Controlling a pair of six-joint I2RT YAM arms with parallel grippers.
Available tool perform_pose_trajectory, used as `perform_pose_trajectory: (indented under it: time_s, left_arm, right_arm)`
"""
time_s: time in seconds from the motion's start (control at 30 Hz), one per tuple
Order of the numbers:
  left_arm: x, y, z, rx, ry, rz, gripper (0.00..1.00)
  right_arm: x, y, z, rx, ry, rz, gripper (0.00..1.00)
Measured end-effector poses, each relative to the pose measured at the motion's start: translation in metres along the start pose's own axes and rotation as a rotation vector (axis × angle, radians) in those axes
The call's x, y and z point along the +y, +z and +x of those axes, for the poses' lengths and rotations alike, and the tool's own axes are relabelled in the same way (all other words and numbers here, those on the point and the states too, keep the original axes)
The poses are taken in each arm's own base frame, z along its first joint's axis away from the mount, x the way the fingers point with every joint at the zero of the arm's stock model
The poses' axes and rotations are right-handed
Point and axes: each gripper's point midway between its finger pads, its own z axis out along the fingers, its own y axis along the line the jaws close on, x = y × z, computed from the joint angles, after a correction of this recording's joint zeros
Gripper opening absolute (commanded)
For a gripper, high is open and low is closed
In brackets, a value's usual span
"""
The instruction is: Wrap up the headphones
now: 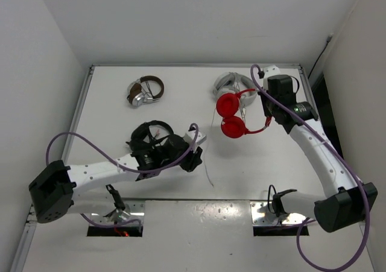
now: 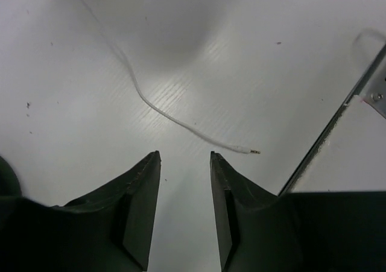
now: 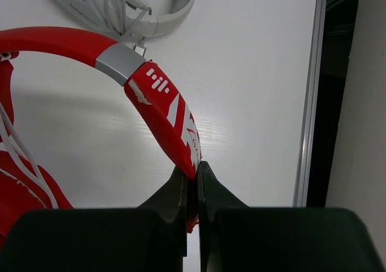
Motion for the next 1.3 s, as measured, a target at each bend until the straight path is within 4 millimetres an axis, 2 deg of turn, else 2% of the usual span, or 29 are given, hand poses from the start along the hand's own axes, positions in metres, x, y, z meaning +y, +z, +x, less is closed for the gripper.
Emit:
perform_pose_trajectory:
  time_s: [0.1,0.13,0.17,0.2,0.23,0.27,0.4,0.53,0.67,0.77,0.8,0.83,0.87,0.93,0.97,1.03,1.07,1.17,1.3]
  left_arm:
    - [0.003,0.014,0.013,0.05,-0.088,-0.063,0.46]
    - [0.001,0.02,0.019,0.074,-0.122,-0.076,0.5]
    - [-0.001,0.024,0.024,0.096,-0.146,-0.084,0.59]
    - [-0.004,0.028,0.027,0.113,-0.169,-0.091,0.73]
    - [-0.007,0.032,0.03,0.126,-0.185,-0.092,0.95]
    - [-0.011,0.034,0.033,0.144,-0.194,-0.086,1.0]
    - [-0.029,0.039,0.027,0.158,-0.247,-0.039,1.0]
    - [-0.033,0.037,0.012,0.146,-0.346,0.034,1.0]
    - [-0.008,0.036,-0.007,0.107,-0.447,0.066,1.0]
    - [0.005,0.033,-0.011,0.093,-0.463,0.037,1.0]
    - [0.004,0.031,-0.009,0.098,-0.466,0.034,0.98]
    - [0.004,0.03,-0.007,0.099,-0.471,0.026,0.86]
    - [0.004,0.028,-0.004,0.103,-0.479,0.014,0.6]
    - [0.006,0.024,0.01,0.129,-0.488,-0.029,0.4]
    - [0.006,0.023,0.018,0.148,-0.483,-0.057,0.37]
    - [0.004,0.022,0.032,0.184,-0.473,-0.101,0.39]
    - [0.004,0.023,0.039,0.203,-0.468,-0.129,0.33]
    - [0.007,0.03,0.062,0.272,-0.457,-0.216,0.33]
    - [0.008,0.047,0.081,0.363,-0.448,-0.309,0.44]
  right_arm:
    - [-0.001,0.001,0.001,0.002,0.013,0.001,0.0]
    - [-0.001,0.001,0.001,0.002,0.015,0.001,0.0]
    - [-0.001,0.001,0.001,0.002,0.016,0.0,0.0]
    - [-0.001,0.001,0.001,0.002,0.016,-0.001,0.0]
    - [-0.001,0.001,0.001,0.003,0.017,-0.002,0.0]
    - [0.0,0.001,0.002,0.005,0.018,-0.003,0.0]
    - [0.001,0.003,0.011,0.023,0.011,-0.004,0.0]
    - [0.001,0.001,0.017,0.028,0.009,-0.003,0.0]
    - [0.0,-0.003,0.016,0.014,0.014,0.0,0.0]
    - [-0.003,-0.003,0.016,0.012,0.022,0.0,0.0]
    - [-0.004,-0.003,0.016,0.014,0.025,0.002,0.0]
    - [-0.005,-0.003,0.017,0.016,0.028,0.003,0.0]
    - [-0.006,-0.003,0.017,0.019,0.031,0.005,0.0]
    - [-0.008,-0.003,0.018,0.022,0.037,0.008,0.0]
    - [-0.008,-0.003,0.019,0.024,0.039,0.009,0.0]
    - [-0.009,-0.003,0.019,0.025,0.04,0.01,0.0]
    - [-0.008,-0.003,0.019,0.025,0.04,0.009,0.0]
    - [-0.009,-0.002,0.019,0.026,0.045,0.011,0.0]
    - [-0.01,-0.001,0.021,0.032,0.057,0.017,0.0]
